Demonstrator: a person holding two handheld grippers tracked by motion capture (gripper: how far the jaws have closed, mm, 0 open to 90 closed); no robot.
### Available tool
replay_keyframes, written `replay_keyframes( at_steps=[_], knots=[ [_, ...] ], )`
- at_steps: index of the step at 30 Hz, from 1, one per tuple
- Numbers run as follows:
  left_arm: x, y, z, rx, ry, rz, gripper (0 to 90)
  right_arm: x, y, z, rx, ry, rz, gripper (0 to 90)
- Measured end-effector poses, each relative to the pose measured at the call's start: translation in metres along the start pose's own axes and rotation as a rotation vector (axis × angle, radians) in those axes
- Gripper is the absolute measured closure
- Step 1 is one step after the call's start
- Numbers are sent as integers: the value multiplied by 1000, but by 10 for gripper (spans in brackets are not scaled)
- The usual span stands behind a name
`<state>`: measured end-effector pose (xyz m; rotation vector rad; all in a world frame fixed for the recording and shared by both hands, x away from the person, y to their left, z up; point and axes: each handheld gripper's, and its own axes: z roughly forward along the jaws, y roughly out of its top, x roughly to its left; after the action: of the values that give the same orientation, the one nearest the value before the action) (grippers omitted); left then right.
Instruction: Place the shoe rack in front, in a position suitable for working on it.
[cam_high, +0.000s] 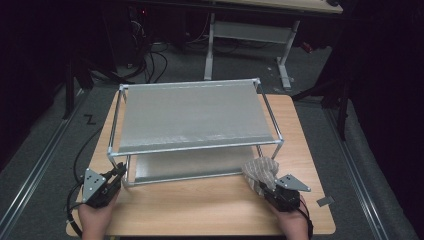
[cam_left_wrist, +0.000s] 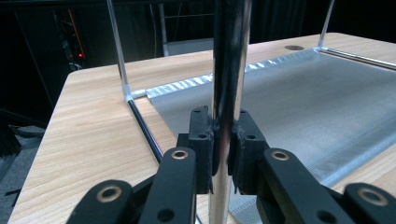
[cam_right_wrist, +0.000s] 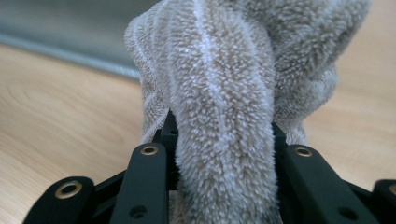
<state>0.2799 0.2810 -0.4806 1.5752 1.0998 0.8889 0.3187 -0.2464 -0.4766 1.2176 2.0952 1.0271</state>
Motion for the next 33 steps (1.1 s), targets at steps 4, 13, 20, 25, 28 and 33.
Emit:
replay_keyframes(
  at_steps=[4,13,20,25,28,33],
  knots=[
    [1,0,0,-1,-8,0,801,-1,-10,9,67,25,5,651],
    [2,1,3,7,-1,-1,801,-4,-22,-24,40,-15,24,652],
    [2,2,3,9,3,-1,802,-28,-26,-50,-9,-154,67,654],
    [1,1,2,5,5,-1,802,-48,-22,-44,-36,-245,98,652],
    [1,1,2,3,8,-2,801,-56,-16,-35,-42,-254,117,650],
    [1,0,2,-1,11,-5,801,-67,4,6,-43,-193,147,649]
  ],
)
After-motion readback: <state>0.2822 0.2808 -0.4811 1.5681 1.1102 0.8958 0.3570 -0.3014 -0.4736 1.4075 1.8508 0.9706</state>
